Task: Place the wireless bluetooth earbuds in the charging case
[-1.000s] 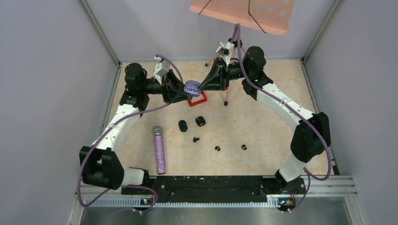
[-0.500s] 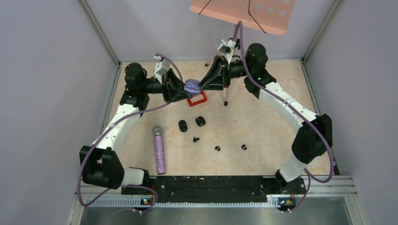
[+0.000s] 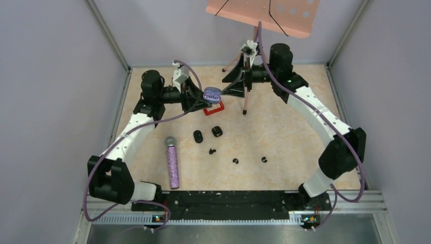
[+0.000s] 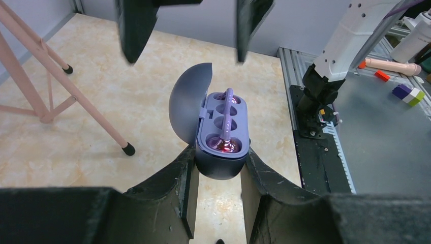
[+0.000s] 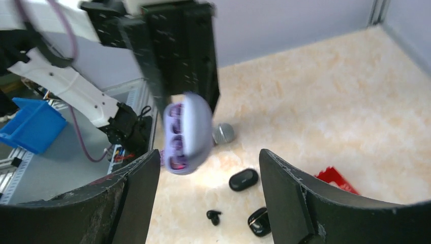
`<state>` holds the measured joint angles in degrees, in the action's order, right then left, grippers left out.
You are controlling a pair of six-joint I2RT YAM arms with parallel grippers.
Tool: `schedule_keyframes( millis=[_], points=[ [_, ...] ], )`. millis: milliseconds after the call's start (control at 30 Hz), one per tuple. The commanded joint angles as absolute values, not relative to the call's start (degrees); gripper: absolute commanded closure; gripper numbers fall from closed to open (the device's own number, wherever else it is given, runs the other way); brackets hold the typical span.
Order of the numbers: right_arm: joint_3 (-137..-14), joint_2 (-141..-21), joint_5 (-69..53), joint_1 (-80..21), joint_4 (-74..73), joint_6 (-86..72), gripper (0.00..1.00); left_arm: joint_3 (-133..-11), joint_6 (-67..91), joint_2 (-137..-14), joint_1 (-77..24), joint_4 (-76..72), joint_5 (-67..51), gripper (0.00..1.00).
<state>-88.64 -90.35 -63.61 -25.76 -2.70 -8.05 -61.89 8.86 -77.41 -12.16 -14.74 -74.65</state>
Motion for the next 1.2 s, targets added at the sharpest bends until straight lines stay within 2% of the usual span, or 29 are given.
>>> schedule_keyframes(
  millis=[0,233,400,633,800,933,1067,1167],
  points=[
    [-91.3,-93.9,-61.4,-27.5,-5.7,-4.3,0.29,-63.9,5.1,-77.8,-13.1,-10.7,-72.6,1.0],
    [-91.1,-91.7,-67.0,-28.4,-6.5,-0.6,0.3,-65.3,11.3,-80.4,-13.4,-10.7,-64.8,1.0],
    [-88.6,-86.5,-65.9,-27.9,-12.0,7.3,0.32,-65.6,17.9,-82.8,-13.4,-11.9,-58.8,1.0],
    [-82.0,-79.5,-61.3,-24.4,-12.9,5.3,0.31,-66.0,18.7,-86.1,-14.0,-12.7,-56.4,1.0],
    [-77.1,-73.4,-46.2,-18.5,-15.9,3.2,0.31,-65.0,15.5,-89.5,-20.2,-9.9,-57.7,1.0],
    [-71.2,-67.3,-33.4,-16.9,-24.3,11.8,0.27,-63.7,17.5,-94.4,-26.8,-12.3,-54.6,1.0],
    [-65.6,-60.9,-20.7,-16.9,-29.1,13.4,0.21,-65.9,19.2,-100.9,-31.4,-10.8,-43.1,0.99],
    [-64.3,-60.0,-15.2,-17.0,-33.1,13.7,0.2,-69.8,19.5,-106.0,-34.1,-7.4,-36.8,1.0]
  ],
)
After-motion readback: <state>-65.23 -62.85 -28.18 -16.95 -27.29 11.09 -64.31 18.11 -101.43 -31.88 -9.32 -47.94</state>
